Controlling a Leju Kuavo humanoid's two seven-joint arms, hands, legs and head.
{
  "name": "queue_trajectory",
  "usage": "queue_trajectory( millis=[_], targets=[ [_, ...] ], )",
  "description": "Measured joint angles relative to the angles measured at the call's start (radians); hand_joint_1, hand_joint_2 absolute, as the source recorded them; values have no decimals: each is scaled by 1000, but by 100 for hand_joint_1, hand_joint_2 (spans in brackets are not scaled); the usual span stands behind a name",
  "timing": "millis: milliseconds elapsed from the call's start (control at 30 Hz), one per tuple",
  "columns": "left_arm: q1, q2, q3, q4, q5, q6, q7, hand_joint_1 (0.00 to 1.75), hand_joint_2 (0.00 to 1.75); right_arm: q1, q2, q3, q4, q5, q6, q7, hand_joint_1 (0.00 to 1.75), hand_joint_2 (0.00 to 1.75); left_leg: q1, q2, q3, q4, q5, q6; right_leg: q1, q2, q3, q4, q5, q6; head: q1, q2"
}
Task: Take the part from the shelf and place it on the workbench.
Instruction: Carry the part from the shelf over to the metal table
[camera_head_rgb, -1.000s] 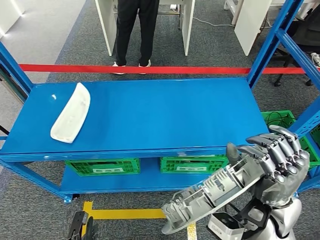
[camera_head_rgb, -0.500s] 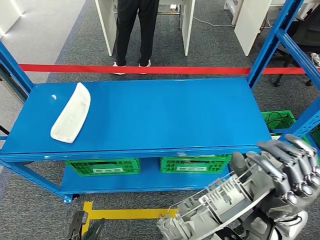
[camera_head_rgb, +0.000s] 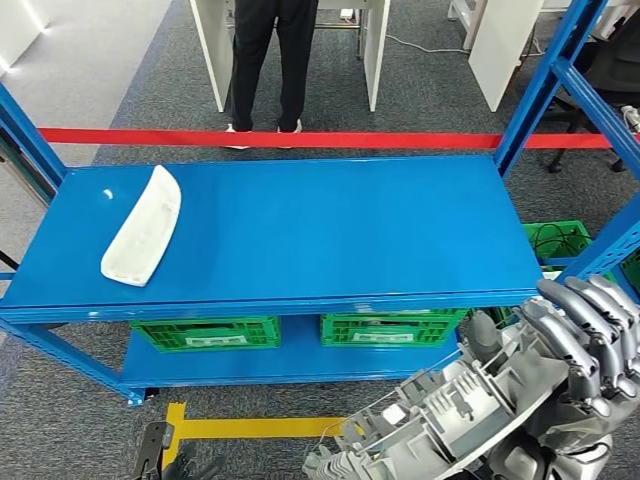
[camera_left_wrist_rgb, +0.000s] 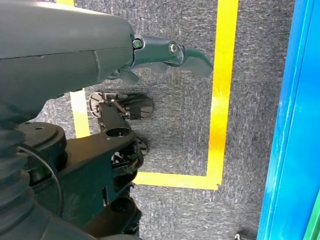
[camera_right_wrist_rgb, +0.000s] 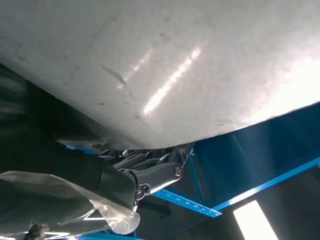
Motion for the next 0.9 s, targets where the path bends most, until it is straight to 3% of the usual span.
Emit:
queue_trajectory(
  millis=[633, 767, 833, 900],
  targets=[
    [0, -1, 0, 0, 10, 12, 3, 0, 175, 7, 0, 38, 5, 39, 0, 0, 79, 175, -7, 0, 0, 3, -2, 3, -7, 0, 0, -1, 1, 3, 0, 0],
    [0, -1, 0, 1, 12, 12, 4, 0, 175, 7, 0, 44, 6, 35, 0, 0, 79, 175, -11, 0, -2, 6, -4, 10, -10, 0, 1, -3, 2, 10, 0, 0],
    [0, -1, 0, 1, 12, 12, 5, 0, 175, 6, 0, 45, 6, 35, 0, 0, 79, 175, -8, -1, 0, -3, 0, 20, -10, 0, 1, -4, 0, 16, 0, 0],
    [-1, -1, 0, 1, 12, 12, 5, 0, 175, 5, 0, 46, 6, 34, 0, 0, 79, 175, -2, -2, 4, -15, 7, 30, -9, 3, -22, 39, -30, 19, 2, 0]
  ],
)
